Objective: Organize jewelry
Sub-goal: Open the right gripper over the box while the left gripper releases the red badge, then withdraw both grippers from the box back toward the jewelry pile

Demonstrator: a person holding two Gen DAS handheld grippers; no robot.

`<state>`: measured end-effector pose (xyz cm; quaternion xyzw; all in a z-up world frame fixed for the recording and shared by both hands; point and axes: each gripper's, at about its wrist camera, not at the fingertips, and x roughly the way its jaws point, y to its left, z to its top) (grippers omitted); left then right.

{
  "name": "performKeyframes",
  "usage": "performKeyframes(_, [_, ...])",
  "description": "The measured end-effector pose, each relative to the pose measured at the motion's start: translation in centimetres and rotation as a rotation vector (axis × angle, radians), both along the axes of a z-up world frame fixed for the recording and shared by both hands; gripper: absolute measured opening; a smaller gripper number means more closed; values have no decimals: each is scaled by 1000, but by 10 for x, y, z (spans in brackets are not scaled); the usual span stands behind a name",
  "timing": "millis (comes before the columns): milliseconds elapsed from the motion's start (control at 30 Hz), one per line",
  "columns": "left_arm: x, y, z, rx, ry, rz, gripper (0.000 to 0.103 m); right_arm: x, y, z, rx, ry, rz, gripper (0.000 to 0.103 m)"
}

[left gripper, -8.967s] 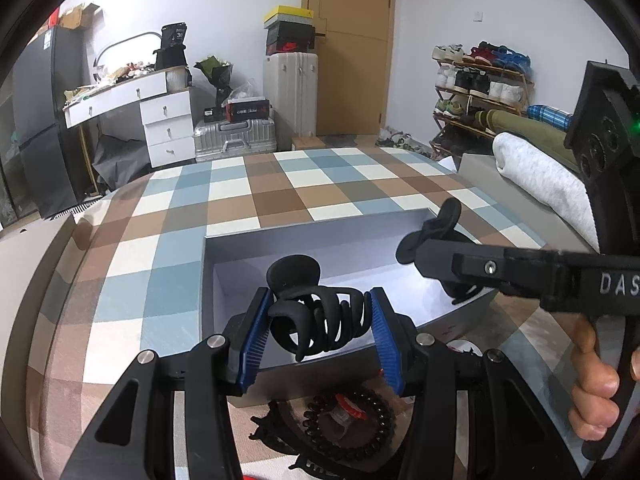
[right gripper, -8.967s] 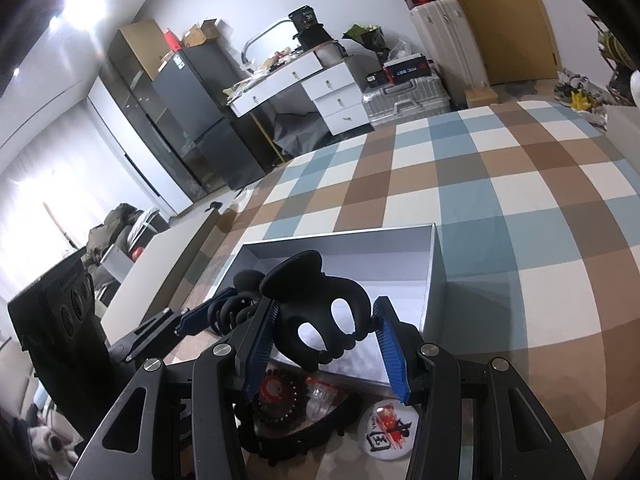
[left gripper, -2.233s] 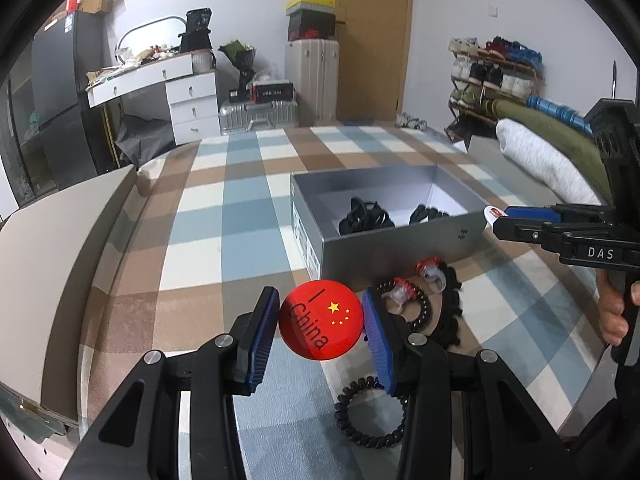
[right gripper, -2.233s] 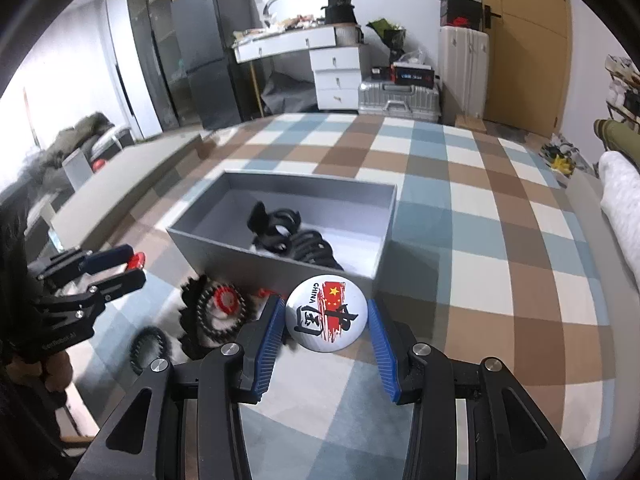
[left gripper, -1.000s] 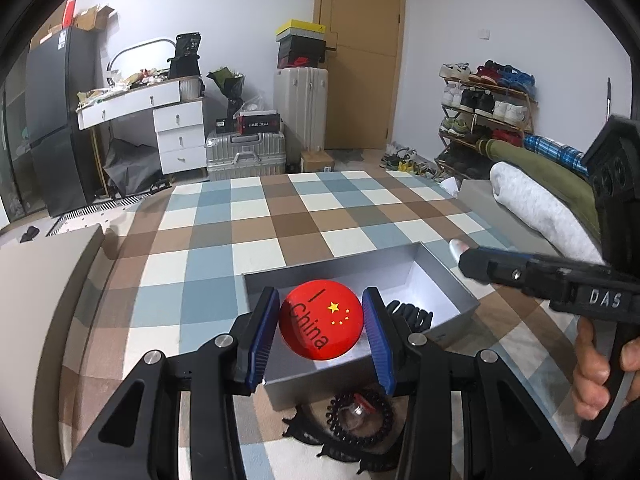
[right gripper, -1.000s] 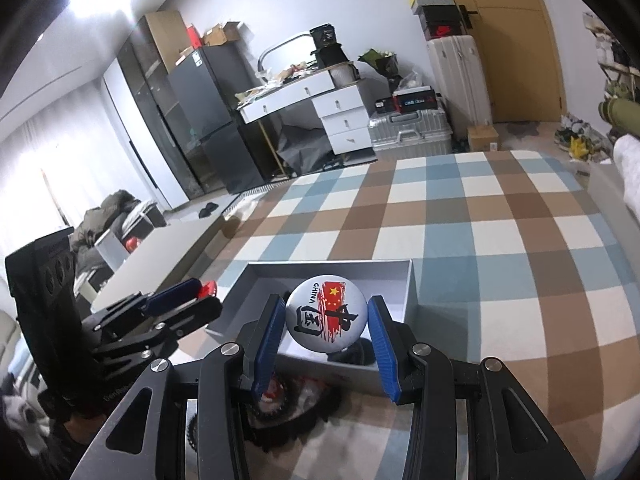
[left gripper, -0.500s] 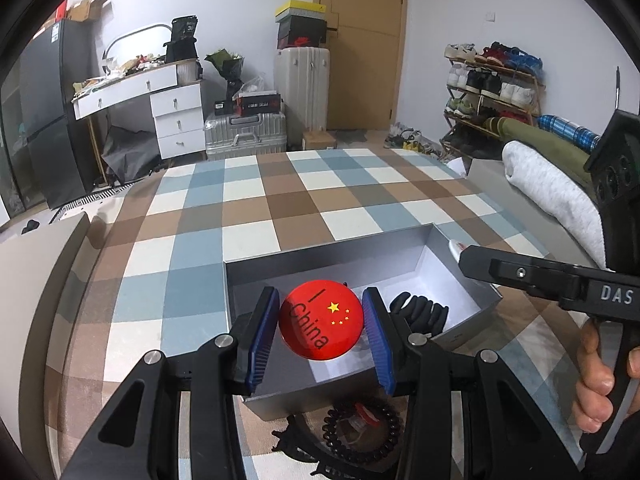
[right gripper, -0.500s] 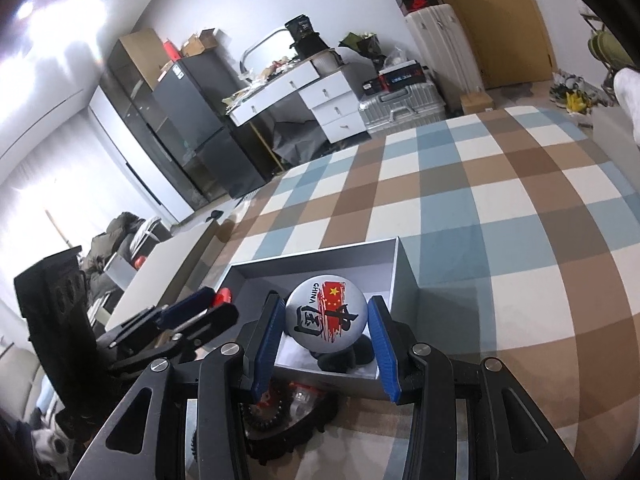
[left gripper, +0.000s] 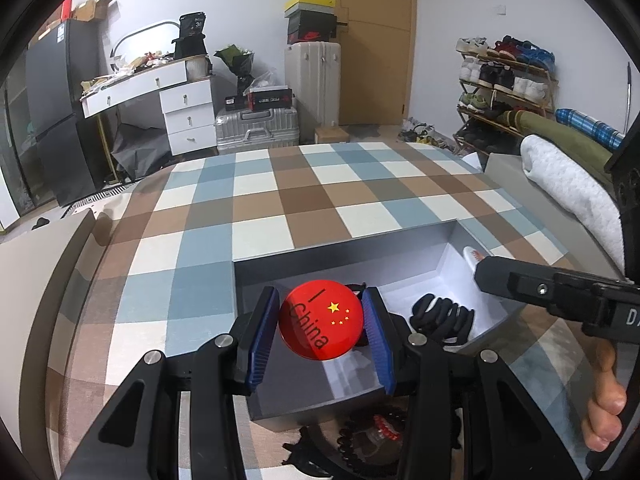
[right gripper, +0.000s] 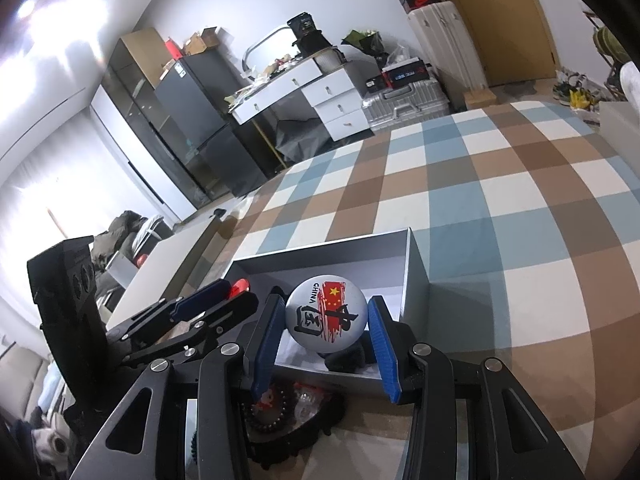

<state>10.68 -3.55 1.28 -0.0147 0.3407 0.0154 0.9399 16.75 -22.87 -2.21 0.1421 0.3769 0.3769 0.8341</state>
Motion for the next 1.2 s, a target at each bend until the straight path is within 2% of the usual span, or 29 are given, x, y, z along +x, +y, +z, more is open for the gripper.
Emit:
performKeyframes(400, [0,2,-3,30,9,25,37,-1,0,0,-2,3,-3,43])
performKeyframes(700, [-2,7,-1,-14,21,18,37,-3,-2,6,-15,-18,-7,44])
performKeyframes(767, [-3,7,0,-26,30,14,38,-5,-3,9,-22,-29,-7,46])
performKeyframes(800, [-4,8,0,-34,36,11,39,-7,-4,11,-26,-33,-7,52])
performKeyframes(833, [-6,8,1,-45,41,4,42,-8,-4,12,-30,-35,-5,59])
performKeyframes(867, [-7,8,2,-59,43,-6,45,-9,-4,14,-33,-38,-5,62])
performKeyframes(933, [-13,6,5,-82,31,-30,62,-13,-4,17,-51,-56,-9,69])
performKeyframes(1033, [-22,3,12,-76,-5,-27,77,-18,-5,21,-73,-83,-16,77])
performKeyframes(1200, [-34,6,19,-72,-18,-8,82,-26,-7,27,-90,-96,-24,92])
